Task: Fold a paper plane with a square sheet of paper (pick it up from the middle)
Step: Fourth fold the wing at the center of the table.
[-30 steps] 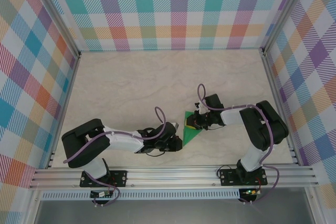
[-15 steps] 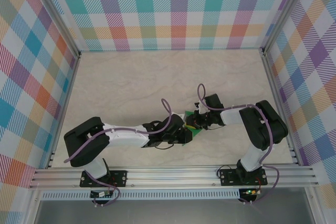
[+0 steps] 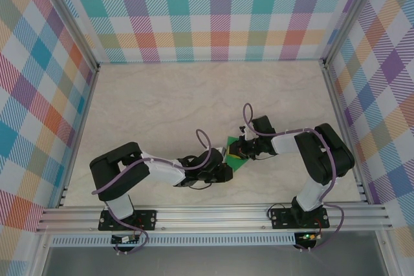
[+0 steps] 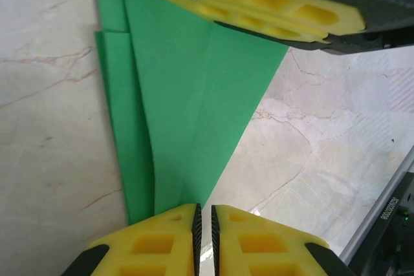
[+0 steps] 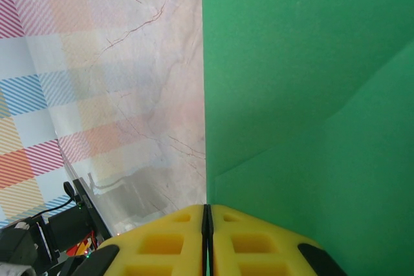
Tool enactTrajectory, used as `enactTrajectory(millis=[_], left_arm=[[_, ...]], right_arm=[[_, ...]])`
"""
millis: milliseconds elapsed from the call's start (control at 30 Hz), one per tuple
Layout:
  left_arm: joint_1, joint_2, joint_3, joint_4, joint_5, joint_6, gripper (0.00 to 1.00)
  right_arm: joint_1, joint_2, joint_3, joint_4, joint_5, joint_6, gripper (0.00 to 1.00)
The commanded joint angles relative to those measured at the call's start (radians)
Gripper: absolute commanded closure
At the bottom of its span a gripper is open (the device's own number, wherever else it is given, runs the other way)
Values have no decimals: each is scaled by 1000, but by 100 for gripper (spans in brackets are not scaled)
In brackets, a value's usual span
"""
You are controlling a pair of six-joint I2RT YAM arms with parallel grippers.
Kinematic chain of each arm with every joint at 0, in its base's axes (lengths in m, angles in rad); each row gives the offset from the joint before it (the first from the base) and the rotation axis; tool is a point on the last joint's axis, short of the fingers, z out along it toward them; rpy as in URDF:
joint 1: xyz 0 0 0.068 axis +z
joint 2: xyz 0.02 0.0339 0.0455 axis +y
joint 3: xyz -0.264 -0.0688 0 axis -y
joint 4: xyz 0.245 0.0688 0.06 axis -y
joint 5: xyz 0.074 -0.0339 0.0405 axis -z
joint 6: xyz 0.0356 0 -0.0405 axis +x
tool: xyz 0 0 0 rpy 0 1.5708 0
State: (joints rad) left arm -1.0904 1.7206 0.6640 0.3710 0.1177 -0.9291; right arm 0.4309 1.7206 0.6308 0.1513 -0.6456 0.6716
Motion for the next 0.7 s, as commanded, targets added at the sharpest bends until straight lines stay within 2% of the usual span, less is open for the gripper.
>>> enactTrajectory(millis=[0,200,433,667], left_arm=[[-15,-11,-88,-103,-10,-46,85],[-32,-88,-125,-88,7,-47,85],[-26,-253,-99,-168,-92,-17,84],[9,-191,12,-120,-99,27,84]], right_arm=[[-4,71,-33,-94,144,-23,89],[-4,71,-27,-95,140,-23,89],[-4,52,-34,-84,142,5,89],[-4,39,-35,-78,140,26,89]])
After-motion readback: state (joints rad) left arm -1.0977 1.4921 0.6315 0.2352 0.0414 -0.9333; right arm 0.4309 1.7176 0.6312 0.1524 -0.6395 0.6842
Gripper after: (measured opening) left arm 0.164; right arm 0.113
